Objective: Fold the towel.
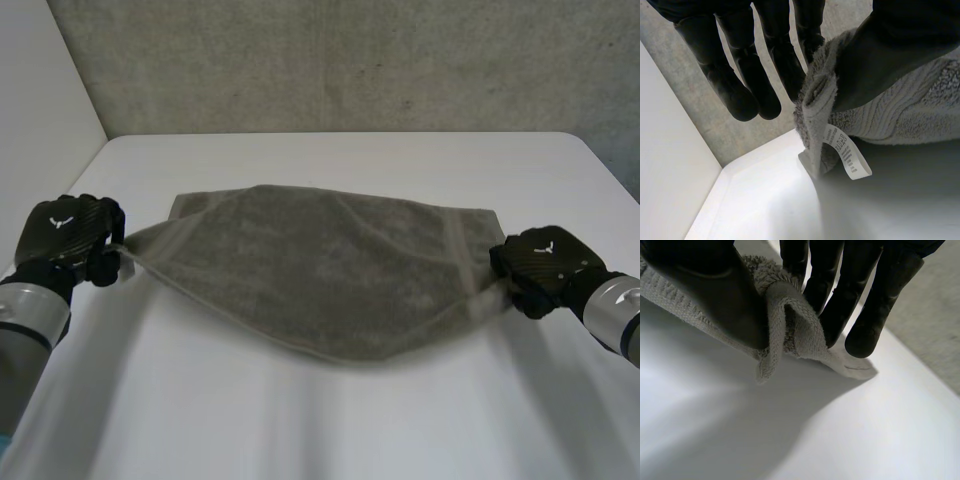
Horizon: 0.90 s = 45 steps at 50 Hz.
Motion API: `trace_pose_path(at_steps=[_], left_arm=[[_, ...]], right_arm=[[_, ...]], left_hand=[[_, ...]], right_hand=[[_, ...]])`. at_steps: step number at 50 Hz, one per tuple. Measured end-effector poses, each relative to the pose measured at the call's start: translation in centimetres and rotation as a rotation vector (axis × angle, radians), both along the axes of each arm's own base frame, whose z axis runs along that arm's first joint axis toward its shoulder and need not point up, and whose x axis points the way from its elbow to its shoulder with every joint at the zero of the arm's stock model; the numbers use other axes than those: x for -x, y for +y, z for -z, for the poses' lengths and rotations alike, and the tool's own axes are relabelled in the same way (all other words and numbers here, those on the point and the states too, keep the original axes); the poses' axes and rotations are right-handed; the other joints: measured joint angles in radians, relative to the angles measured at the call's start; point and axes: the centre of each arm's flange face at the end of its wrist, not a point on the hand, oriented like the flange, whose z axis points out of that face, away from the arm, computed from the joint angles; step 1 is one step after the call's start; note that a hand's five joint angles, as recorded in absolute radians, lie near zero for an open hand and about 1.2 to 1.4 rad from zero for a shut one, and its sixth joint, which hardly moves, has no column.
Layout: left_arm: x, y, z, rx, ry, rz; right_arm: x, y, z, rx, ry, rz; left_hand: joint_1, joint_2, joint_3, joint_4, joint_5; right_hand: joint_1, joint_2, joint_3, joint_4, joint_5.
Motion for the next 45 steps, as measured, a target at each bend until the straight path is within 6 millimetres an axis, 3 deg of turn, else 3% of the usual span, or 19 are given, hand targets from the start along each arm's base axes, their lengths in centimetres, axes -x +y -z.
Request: trace_pose_path(at_steps=[12, 19, 23, 27, 37, 45], left_arm=[[-0.9, 4.8, -1.3, -0.123, 0.034, 0.008], [-1.8, 4.8, -2.2, -0.102, 0.045, 0.006], [-2.1, 3.5, -2.7, -0.084, 0.049, 0.011], [-1.6, 0.9, -2.3, -0.096, 0.065, 0.038], [2.5, -6.3, 1.6, -0.181, 0.100, 0.090], [4.5, -11.2, 2.9, -0.137, 0.094, 0.053]], right_arm=[[2.5, 2.4, -1.9, -0.219, 0.156, -0.062], [3.7, 1.3, -3.7, -0.245, 0.113, -0.077], [4.1, -0.8, -3.8, -0.260, 0.058, -0.065], [3.9, -3.5, -3.0, -0.293, -0.004, -0.042], [1.2, -10.0, 0.8, -0.363, -0.128, 0.002], [-0.4, -13.3, 3.1, -0.358, -0.166, 0.075]], left_hand=[[0.000, 0.000, 0.000, 0.000, 0.000], [0.000, 0.000, 0.000, 0.000, 0.000], [0.000, 0.000, 0.000, 0.000, 0.000], [0.000, 0.000, 0.000, 0.000, 0.000], [0.000, 0.005, 0.001, 0.000, 0.000], [0.000, 0.005, 0.001, 0.000, 0.000]], right_hand=[[0.000, 0.000, 0.008, 0.000, 0.000], [0.000, 0.000, 0.010, 0.000, 0.000], [0.000, 0.000, 0.010, 0.000, 0.000], [0.000, 0.000, 0.011, 0.000, 0.003], [0.000, 0.004, 0.029, 0.001, 0.007], [0.000, 0.004, 0.029, 0.001, 0.007]])
